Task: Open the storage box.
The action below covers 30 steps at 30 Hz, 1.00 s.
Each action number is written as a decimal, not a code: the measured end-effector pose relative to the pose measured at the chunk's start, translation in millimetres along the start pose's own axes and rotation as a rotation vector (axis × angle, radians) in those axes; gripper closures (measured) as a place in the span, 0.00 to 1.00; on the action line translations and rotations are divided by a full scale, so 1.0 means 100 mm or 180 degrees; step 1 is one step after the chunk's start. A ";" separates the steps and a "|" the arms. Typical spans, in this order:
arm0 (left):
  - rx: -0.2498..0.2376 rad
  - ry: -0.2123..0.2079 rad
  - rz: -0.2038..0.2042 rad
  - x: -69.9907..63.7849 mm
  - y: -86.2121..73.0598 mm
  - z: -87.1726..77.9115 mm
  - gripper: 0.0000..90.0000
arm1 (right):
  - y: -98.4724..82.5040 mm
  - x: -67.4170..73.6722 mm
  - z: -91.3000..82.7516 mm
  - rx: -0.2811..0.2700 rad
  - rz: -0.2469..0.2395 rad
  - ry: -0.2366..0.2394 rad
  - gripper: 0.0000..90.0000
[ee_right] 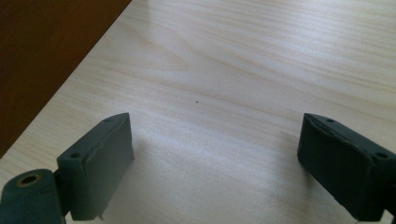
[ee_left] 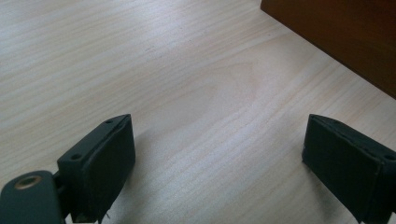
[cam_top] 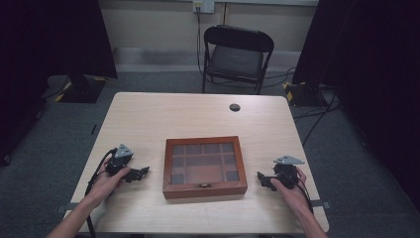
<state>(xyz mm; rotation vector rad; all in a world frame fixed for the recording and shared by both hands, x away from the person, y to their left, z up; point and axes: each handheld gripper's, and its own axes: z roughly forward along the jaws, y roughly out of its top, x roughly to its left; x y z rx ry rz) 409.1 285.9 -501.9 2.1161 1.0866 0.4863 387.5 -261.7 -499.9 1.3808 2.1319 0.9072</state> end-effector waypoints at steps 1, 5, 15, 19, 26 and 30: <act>0.0001 0.0000 0.0002 0.00 0.00 0.00 0.10 | 0.00 0.00 0.00 0.0004 0.0001 0.0001 0.11; 0.0000 -0.0001 0.0001 0.00 0.00 0.00 0.10 | 0.03 0.01 -0.01 0.0046 -0.0044 0.0031 0.17; -0.0008 -0.0002 -0.0008 0.00 0.00 0.00 0.10 | 0.17 0.06 -0.15 -0.0027 -0.0063 0.0162 0.34; -0.0008 -0.0005 -0.0007 0.00 0.00 0.00 0.10 | 0.23 0.11 -0.22 -0.0042 -0.0058 0.0297 0.36; -0.0009 -0.0006 -0.0008 0.00 0.00 0.00 0.10 | 0.34 0.19 -0.34 -0.0097 -0.0135 0.0567 0.47; -0.0007 -0.0006 -0.0006 0.00 0.00 0.00 0.10 | 0.39 0.24 -0.42 -0.0092 -0.0163 0.0772 0.53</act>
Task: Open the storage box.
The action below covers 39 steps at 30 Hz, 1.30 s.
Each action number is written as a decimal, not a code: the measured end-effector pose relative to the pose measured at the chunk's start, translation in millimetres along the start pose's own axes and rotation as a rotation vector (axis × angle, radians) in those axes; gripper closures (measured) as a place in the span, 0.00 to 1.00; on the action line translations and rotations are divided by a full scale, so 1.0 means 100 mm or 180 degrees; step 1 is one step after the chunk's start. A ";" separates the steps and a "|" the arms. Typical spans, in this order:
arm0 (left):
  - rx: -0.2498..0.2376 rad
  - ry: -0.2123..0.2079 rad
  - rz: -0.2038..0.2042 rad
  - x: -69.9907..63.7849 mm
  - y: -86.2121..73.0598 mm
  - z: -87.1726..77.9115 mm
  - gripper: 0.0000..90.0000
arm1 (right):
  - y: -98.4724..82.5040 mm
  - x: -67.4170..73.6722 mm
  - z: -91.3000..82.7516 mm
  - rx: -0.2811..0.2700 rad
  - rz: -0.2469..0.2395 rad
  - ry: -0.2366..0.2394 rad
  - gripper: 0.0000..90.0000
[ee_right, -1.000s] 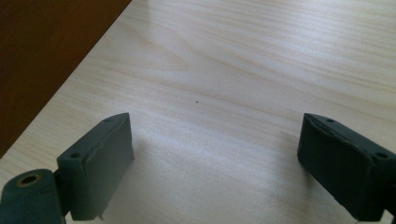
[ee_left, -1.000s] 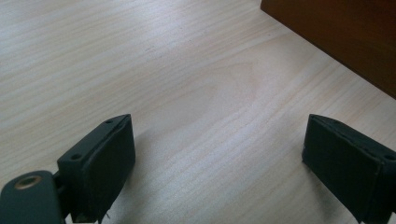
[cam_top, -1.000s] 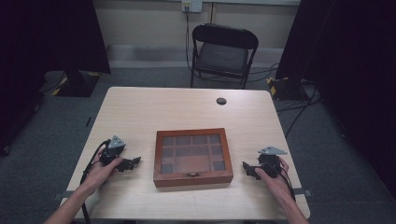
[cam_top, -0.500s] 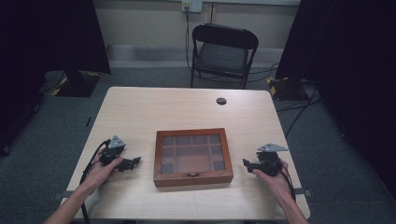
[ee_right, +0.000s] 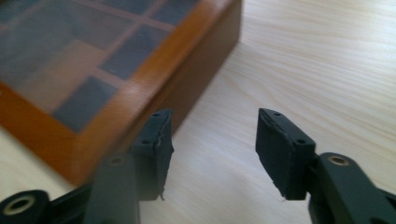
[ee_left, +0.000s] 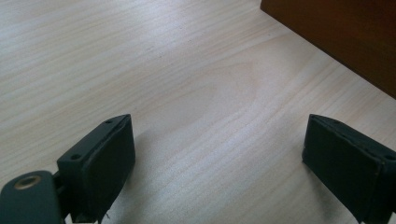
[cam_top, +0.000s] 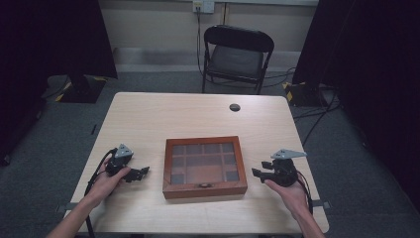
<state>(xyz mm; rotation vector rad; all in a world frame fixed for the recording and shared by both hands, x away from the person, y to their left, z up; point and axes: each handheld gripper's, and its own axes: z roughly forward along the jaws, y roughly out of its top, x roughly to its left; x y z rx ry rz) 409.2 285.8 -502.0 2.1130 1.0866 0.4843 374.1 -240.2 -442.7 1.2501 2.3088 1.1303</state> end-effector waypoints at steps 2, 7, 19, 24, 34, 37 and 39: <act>0.0002 0.0000 0.0003 0.00 0.00 0.00 0.10 | 0.03 0.05 -0.04 -0.0069 -0.0031 0.0118 0.55; 0.0001 -0.0023 0.0004 0.01 0.00 0.00 0.10 | 0.12 0.17 -0.09 -0.0143 -0.0139 0.0349 0.61; 0.0002 -0.0018 0.0007 0.01 0.00 0.00 0.09 | 0.28 0.65 0.10 -0.0057 -0.0490 0.0982 0.73; 0.0003 -0.0021 -0.0010 0.00 0.00 0.01 0.09 | 0.34 0.80 0.18 -0.0010 -0.0615 0.1115 0.76; 0.0010 -0.0023 -0.0002 0.01 0.00 0.00 0.09 | 0.54 1.08 0.39 0.0053 -0.0834 0.1370 0.85; 0.0010 -0.0022 -0.0002 0.01 0.00 0.00 0.09 | 0.51 1.15 0.48 0.0068 -0.0862 0.1443 0.87; 0.0010 -0.0026 -0.0002 0.01 0.00 0.00 0.09 | 0.49 1.19 0.53 0.0128 -0.0897 0.1438 0.88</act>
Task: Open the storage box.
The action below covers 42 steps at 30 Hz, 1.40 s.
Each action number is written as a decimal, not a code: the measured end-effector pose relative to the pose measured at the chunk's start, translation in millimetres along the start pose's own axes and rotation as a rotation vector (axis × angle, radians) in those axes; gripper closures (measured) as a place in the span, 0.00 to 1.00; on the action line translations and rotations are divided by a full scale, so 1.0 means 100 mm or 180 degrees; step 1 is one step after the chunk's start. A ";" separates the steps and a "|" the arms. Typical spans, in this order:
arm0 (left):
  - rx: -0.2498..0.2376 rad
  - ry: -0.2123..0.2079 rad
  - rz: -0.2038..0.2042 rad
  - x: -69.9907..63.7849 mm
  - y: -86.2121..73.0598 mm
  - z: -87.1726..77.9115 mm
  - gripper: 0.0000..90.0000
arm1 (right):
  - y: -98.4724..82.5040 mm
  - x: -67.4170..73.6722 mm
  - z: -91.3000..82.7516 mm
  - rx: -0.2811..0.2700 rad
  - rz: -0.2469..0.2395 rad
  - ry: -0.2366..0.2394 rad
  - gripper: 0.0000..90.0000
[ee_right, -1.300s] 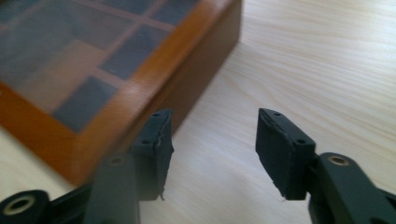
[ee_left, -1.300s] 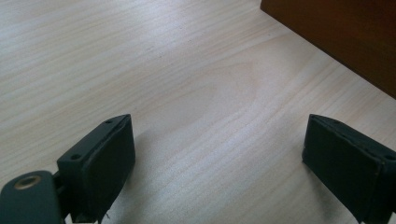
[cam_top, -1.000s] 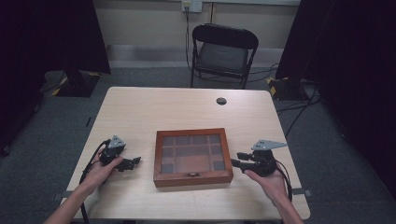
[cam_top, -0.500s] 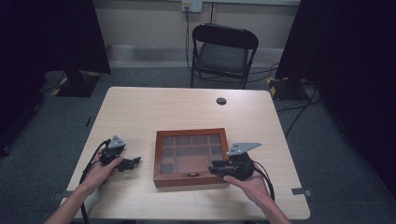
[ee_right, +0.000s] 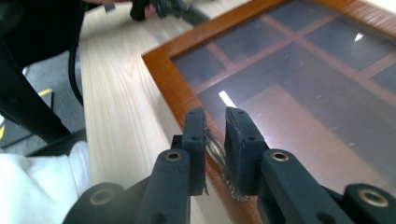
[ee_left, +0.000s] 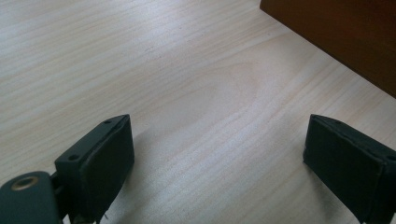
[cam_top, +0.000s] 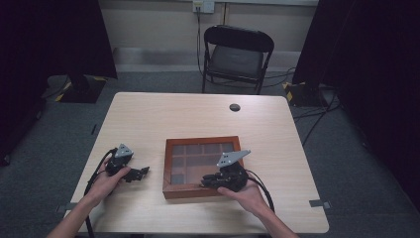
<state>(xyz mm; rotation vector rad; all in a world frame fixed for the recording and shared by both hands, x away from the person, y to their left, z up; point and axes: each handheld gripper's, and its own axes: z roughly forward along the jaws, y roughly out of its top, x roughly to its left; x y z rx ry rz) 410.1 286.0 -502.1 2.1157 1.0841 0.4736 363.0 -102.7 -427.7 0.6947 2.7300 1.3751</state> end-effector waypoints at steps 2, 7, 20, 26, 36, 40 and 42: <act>-0.0006 0.0000 -0.0007 0.00 0.00 0.00 0.09 | -0.01 0.00 0.02 0.0020 0.0002 0.0011 0.89; -0.0004 -0.0003 -0.0004 0.00 0.00 0.00 0.09 | -0.03 -0.04 0.07 0.0056 0.0017 0.0034 0.90; 0.0016 -0.0012 0.0036 0.01 0.01 0.01 0.08 | -0.07 -0.05 0.10 0.0077 -0.0024 0.0078 0.88; 0.0013 -0.0009 0.0039 0.01 0.01 0.01 0.08 | -0.08 -0.05 0.10 0.0051 -0.0041 0.0087 0.88; 0.0014 -0.0007 0.0039 0.02 0.01 0.01 0.08 | -0.06 -0.06 0.10 0.0093 -0.0015 0.0108 0.89; 0.0014 -0.0008 0.0039 0.01 0.01 0.01 0.08 | -0.04 -0.06 0.10 0.0125 -0.0003 0.0125 0.89; 0.0014 -0.0007 0.0040 0.02 0.01 0.01 0.08 | -0.04 -0.06 0.10 0.0135 -0.0002 0.0123 0.89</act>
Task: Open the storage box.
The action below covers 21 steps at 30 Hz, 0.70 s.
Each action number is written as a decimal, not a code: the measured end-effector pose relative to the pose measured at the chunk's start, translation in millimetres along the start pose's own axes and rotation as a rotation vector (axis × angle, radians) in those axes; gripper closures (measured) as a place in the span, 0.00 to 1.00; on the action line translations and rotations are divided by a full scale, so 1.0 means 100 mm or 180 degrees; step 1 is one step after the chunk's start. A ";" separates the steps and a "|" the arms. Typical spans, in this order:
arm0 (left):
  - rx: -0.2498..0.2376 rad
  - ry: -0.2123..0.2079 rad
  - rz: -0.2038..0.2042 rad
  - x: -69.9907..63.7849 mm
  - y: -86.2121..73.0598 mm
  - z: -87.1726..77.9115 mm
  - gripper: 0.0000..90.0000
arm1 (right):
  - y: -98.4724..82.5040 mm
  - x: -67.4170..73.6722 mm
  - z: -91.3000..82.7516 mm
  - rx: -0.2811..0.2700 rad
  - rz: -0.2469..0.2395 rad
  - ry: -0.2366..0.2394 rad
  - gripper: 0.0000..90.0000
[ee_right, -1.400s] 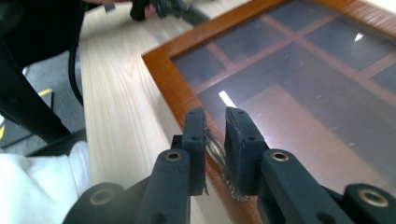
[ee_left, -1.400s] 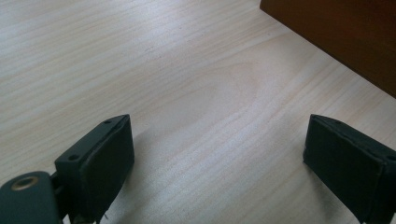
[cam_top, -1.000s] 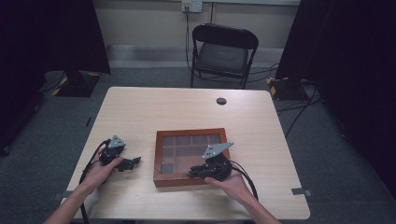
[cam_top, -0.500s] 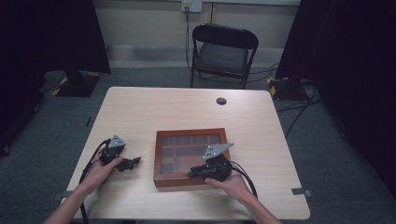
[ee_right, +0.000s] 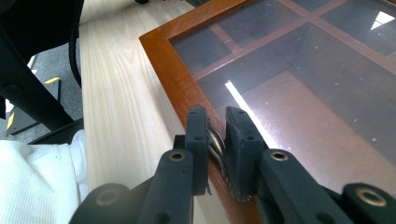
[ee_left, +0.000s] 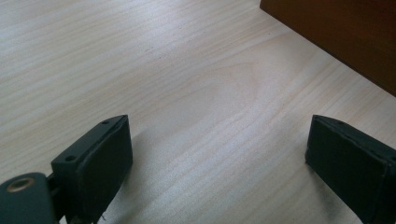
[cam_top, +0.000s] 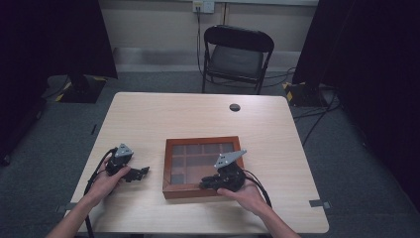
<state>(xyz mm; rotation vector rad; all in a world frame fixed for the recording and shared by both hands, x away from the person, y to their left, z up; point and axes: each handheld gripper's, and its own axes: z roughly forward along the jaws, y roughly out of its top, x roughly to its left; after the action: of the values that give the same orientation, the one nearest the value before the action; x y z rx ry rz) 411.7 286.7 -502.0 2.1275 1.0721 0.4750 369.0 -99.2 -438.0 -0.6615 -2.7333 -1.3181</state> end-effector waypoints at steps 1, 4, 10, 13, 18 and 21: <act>0.0000 0.0001 -0.0002 0.00 0.00 0.00 0.08 | 0.00 0.00 0.00 0.0001 -0.0002 0.0012 0.89; 0.0001 0.0000 -0.0002 0.00 0.00 0.00 0.08 | 0.01 0.00 0.00 -0.0012 -0.0003 0.0037 0.90; -0.0001 0.0000 -0.0002 0.00 0.00 0.00 0.08 | 0.07 0.02 -0.06 -0.0087 -0.0011 0.0065 0.90; 0.0000 -0.0001 -0.0004 0.00 0.00 0.00 0.08 | 0.09 0.02 -0.08 -0.0107 -0.0008 0.0070 0.90; 0.0001 0.0000 0.0000 0.00 0.00 0.00 0.08 | 0.14 0.02 -0.11 -0.0103 0.0012 0.0075 0.90; 0.0000 0.0000 -0.0001 0.00 0.00 0.00 0.08 | 0.16 0.02 -0.13 -0.0112 0.0009 0.0068 0.90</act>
<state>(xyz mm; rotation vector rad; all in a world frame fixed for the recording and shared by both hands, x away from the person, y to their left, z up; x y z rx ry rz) 411.7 286.7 -502.0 2.1273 1.0725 0.4746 371.1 -99.6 -417.7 -0.6494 -2.6976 -1.3674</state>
